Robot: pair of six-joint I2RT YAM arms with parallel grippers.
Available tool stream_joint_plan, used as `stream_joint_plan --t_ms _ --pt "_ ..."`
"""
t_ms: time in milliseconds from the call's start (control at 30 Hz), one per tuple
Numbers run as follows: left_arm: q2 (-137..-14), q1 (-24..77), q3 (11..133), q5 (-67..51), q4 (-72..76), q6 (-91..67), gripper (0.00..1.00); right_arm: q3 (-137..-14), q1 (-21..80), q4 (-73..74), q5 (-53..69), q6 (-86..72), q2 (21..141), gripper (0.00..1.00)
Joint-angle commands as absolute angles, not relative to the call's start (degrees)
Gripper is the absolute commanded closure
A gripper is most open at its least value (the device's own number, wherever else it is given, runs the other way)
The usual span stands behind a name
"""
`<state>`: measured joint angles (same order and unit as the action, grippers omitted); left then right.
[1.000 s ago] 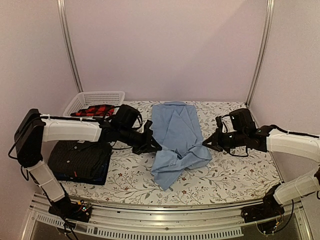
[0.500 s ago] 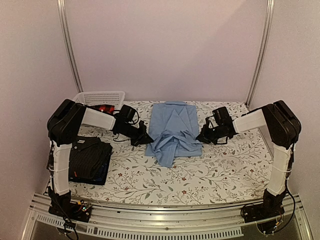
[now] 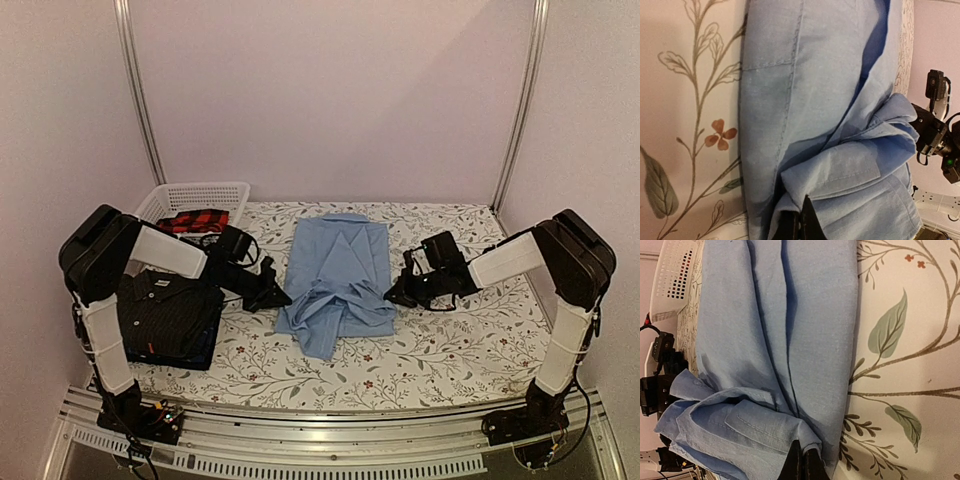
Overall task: Fold and stack the long sleeve shirts
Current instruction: Fold the rectangle-folded shirt at the center of the board.
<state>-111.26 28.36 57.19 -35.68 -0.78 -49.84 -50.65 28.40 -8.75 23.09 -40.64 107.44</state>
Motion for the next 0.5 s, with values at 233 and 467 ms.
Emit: stream_joint_plan --t_ms 233,467 --pt "-106.79 27.50 60.49 -29.91 -6.67 -44.06 0.64 -59.44 27.86 -0.10 19.69 -36.83 105.70 0.73" --pt "-101.79 27.36 61.19 -28.94 -11.38 -38.78 0.35 -59.28 28.75 4.94 17.92 -32.32 101.31 0.46"
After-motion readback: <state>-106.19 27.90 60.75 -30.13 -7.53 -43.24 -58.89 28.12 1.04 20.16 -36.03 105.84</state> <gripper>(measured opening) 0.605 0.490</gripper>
